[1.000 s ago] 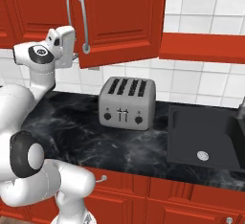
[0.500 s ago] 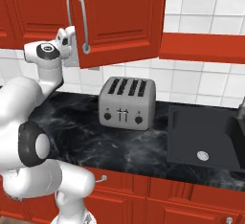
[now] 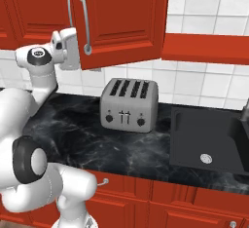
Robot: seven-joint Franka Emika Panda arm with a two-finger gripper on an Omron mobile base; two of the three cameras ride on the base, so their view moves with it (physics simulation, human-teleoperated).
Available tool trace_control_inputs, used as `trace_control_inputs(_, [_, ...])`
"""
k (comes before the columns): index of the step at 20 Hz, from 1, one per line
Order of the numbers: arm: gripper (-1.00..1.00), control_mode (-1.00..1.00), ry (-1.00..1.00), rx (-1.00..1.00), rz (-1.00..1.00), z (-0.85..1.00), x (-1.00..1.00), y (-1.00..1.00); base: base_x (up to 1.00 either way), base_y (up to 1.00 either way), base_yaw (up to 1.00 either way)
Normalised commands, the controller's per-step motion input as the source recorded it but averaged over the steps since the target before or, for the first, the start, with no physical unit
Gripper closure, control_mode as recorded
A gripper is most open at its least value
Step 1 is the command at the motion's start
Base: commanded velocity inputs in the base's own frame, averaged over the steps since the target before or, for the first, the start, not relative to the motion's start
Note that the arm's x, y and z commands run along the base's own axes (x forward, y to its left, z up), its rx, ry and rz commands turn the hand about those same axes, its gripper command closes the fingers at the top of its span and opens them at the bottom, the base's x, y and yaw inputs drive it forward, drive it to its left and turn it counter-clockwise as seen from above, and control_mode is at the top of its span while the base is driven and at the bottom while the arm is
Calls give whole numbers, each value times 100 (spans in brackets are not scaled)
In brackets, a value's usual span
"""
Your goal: Move the bowls from the cabinet to the plates on the dining table.
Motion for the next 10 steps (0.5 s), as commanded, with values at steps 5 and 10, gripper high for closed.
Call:
trace_control_inputs(5, [-100,-100,-17,0,-3,14,-74,-8,0,0,0])
trace_control_inputs(10, [-100,-100,-17,0,-4,15,-45,-32,0,0,0])
